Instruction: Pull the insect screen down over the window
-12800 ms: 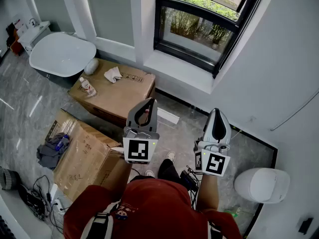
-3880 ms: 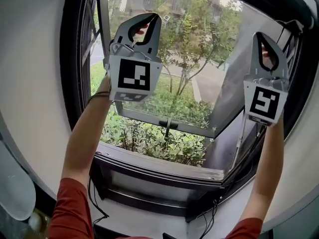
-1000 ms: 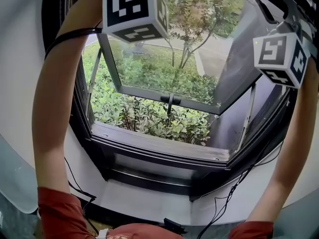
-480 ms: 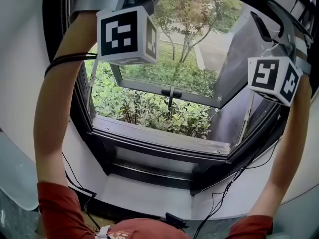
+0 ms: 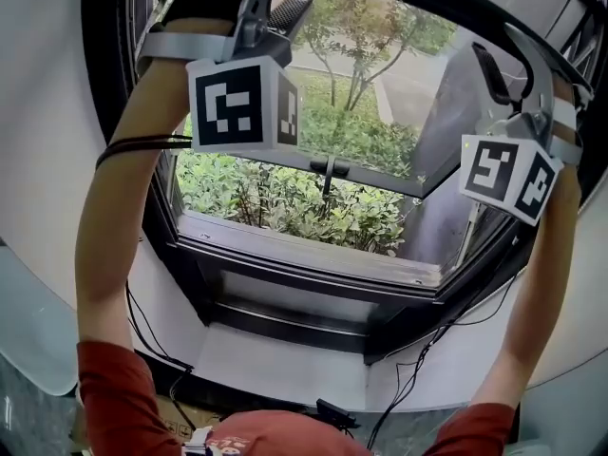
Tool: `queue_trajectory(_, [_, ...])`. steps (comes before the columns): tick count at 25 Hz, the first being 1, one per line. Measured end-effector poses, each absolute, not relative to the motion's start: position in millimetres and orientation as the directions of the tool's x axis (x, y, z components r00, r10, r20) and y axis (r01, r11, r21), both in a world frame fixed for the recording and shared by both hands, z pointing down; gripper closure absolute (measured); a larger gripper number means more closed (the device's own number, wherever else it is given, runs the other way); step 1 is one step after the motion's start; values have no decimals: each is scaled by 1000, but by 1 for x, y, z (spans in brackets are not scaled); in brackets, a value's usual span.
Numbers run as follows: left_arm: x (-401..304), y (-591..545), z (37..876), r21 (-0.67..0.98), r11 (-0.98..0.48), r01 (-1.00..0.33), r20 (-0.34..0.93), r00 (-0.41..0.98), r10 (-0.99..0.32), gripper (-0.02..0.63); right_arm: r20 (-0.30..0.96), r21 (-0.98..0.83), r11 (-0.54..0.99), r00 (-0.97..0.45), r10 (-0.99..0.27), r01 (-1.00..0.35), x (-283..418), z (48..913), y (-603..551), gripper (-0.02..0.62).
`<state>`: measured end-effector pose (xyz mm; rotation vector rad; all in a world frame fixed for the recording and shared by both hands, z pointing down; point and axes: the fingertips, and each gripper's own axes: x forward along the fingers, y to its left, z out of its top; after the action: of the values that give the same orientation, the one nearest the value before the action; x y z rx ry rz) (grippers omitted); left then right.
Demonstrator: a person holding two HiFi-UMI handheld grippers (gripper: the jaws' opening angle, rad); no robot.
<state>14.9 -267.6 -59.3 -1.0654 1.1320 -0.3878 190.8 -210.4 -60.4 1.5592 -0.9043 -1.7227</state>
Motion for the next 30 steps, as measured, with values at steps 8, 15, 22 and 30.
queue_trajectory(8, [12, -265, -45, -851, 466, -241, -524, 437, -731, 422, -533, 844, -537, -99, -840, 14, 188, -45, -210, 408])
queue_trajectory(15, [13, -265, -12, -866, 431, -252, -500, 448, -741, 422, -527, 848, -530, -101, -844, -5, 188, -13, -210, 408])
queue_trajectory(22, [7, -261, 7, -896, 388, -217, -444, 475, -760, 422, -491, 870, -492, -134, -861, -25, 181, 4, -205, 402])
queue_trajectory(30, [9, -261, 49, -919, 356, -167, -391, 490, -779, 422, -453, 891, -452, -152, -878, -45, 183, 45, -204, 402])
